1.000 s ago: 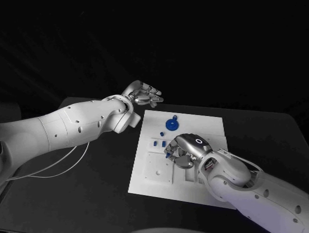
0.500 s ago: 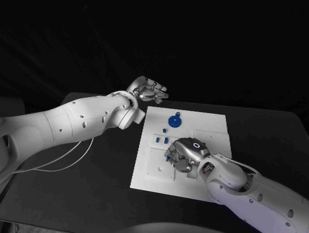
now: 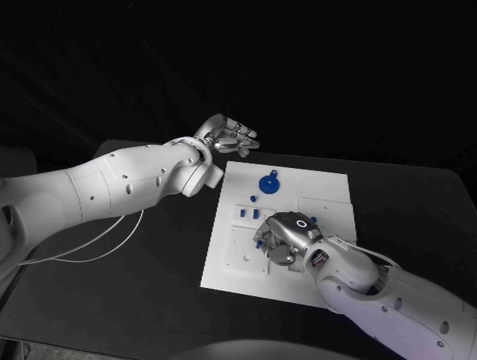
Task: Assemble the parts on the task board
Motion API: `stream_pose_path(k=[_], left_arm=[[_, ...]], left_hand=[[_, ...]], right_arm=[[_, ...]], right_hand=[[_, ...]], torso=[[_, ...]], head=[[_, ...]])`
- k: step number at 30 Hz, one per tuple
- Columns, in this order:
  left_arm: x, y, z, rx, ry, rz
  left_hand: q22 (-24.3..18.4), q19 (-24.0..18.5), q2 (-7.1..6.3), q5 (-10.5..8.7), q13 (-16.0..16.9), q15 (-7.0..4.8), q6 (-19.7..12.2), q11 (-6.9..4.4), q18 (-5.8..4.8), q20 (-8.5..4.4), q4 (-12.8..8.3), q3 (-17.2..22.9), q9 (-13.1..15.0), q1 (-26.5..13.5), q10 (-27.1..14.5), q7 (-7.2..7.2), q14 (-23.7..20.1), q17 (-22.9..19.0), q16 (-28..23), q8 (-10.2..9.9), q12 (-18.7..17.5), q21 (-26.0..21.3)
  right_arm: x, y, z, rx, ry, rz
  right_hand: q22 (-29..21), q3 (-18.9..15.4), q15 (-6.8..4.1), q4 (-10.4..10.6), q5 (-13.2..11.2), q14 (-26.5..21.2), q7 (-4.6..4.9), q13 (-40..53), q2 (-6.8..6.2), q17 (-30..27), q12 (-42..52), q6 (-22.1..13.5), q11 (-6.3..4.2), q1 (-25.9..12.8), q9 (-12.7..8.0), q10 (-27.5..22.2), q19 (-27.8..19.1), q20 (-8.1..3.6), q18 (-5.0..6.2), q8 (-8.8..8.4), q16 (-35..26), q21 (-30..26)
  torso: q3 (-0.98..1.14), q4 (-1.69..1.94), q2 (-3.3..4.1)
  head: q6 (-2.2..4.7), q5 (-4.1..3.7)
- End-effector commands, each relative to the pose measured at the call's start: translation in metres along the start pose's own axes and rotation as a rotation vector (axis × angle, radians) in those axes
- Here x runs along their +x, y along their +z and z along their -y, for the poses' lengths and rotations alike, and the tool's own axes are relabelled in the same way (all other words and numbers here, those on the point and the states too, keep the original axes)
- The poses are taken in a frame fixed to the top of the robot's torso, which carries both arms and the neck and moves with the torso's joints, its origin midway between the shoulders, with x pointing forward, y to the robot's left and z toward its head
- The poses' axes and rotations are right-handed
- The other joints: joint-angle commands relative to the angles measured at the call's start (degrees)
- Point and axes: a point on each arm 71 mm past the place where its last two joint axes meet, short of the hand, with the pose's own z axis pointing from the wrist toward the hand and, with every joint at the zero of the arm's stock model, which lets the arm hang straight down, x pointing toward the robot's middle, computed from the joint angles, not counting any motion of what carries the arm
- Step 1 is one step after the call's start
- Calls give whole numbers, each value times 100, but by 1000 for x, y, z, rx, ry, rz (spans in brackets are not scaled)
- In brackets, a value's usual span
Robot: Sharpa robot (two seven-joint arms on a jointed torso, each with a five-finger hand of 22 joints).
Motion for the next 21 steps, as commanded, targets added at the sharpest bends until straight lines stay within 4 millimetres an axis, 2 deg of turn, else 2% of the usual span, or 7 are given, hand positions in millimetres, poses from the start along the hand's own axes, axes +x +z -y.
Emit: stream_pose_path(k=[1, 21], left_arm=[[2, 0, 1, 0, -18, -18], [0, 0, -1, -7, -17, -19]], left_hand=[[3, -47, 34, 33, 4, 31, 11, -2, -50, 7, -8, 12, 2, -38, -14, -5, -26, -6, -35, -1, -18, -1], [-5, -49, 36, 32, 4, 33, 6, 1, -47, 10, -11, 14, 3, -38, -25, -4, -29, -6, -38, -1, -16, -2]], right_arm=[[2, 0, 3, 20, -37, -5], [0, -1, 6, 35, -49, 22]], right_hand=[[20, 33, -44, -13, 34, 4, 10, 3, -3, -15, 33, 50, 6, -49, 14, 54, 132, -46, 63, 20, 23, 9], [68, 63, -58, -12, 31, 0, 3, 4, -25, -24, 34, 71, -2, -58, 21, 76, 153, -58, 62, 20, 53, 26]], torso=[[2, -1, 1], [5, -1, 0]], head=[[-10, -2], [-44, 6]])
